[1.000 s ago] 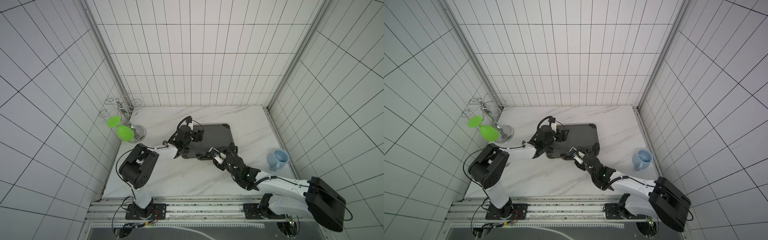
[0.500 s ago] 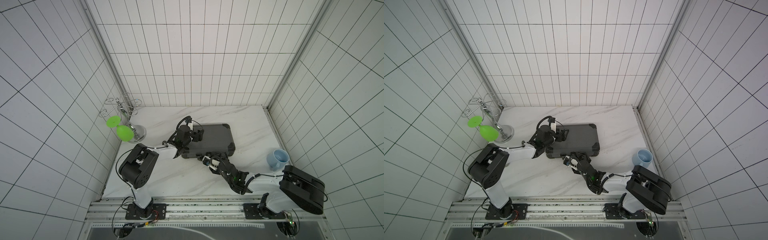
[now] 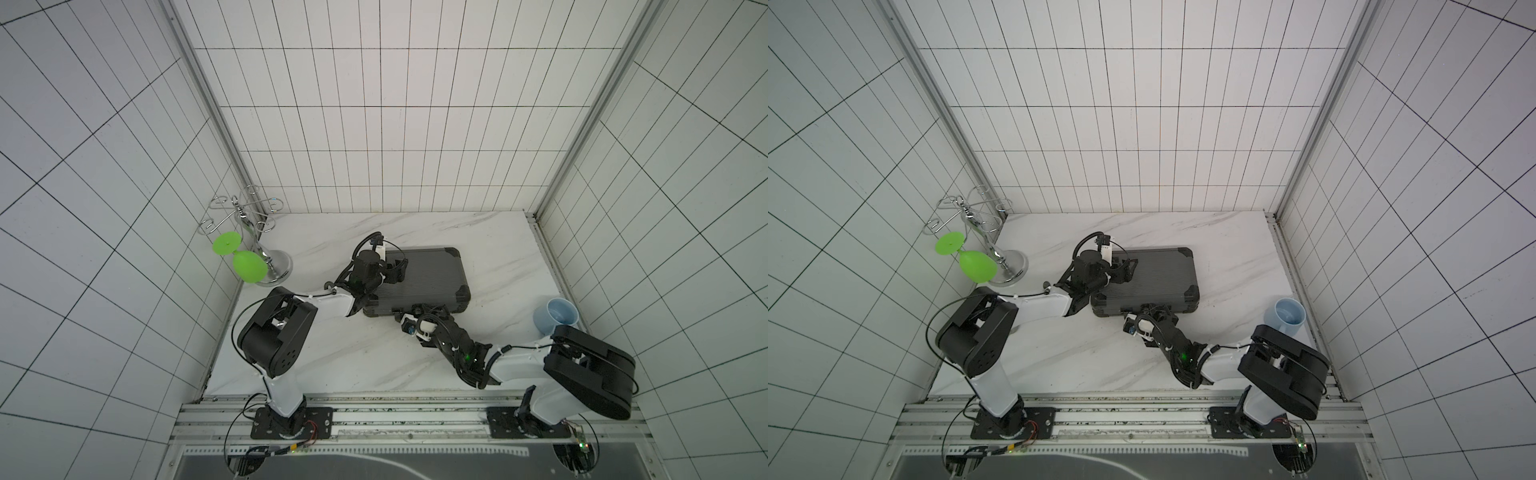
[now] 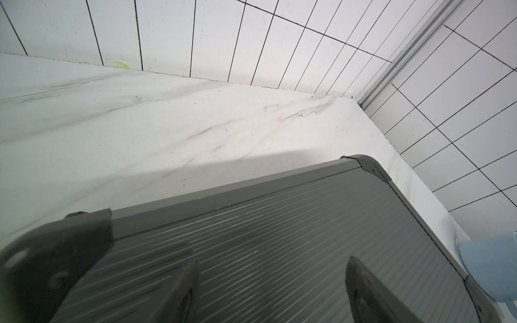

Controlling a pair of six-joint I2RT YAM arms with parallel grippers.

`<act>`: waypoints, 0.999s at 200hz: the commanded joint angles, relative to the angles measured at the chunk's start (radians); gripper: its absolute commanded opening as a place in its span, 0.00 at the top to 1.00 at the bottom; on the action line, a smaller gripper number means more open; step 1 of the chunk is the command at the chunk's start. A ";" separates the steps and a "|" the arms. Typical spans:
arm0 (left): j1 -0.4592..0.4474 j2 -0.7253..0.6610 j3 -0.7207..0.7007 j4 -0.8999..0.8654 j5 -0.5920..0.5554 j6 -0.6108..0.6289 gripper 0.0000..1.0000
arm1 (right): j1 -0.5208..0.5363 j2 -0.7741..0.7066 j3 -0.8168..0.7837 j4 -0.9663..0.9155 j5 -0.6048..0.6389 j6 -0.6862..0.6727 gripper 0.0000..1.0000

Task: Close the poker set cases
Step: Adjust the poker set case at the center of the board.

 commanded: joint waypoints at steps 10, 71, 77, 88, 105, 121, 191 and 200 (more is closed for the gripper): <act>0.015 0.064 -0.067 -0.194 0.006 -0.049 0.18 | 0.000 0.040 -0.001 0.084 0.001 -0.049 0.47; 0.015 0.053 -0.069 -0.194 0.006 -0.050 0.18 | -0.016 0.086 0.039 0.109 0.021 -0.080 0.82; 0.015 0.054 -0.070 -0.194 0.006 -0.049 0.19 | -0.017 0.079 0.039 0.106 0.015 -0.079 0.85; 0.017 0.054 -0.071 -0.196 0.006 -0.049 0.18 | -0.022 0.063 0.041 0.092 0.002 -0.077 0.88; 0.017 0.052 -0.071 -0.196 0.006 -0.049 0.18 | -0.033 0.035 0.053 0.039 -0.030 -0.063 0.91; 0.018 0.053 -0.072 -0.196 0.004 -0.050 0.18 | -0.053 0.004 0.073 -0.044 -0.081 -0.029 0.95; 0.020 0.051 -0.073 -0.191 0.012 -0.050 0.18 | -0.094 -0.034 0.086 -0.159 -0.144 0.029 0.79; 0.020 0.051 -0.072 -0.191 0.012 -0.050 0.18 | -0.093 -0.029 0.089 -0.170 -0.144 0.041 0.77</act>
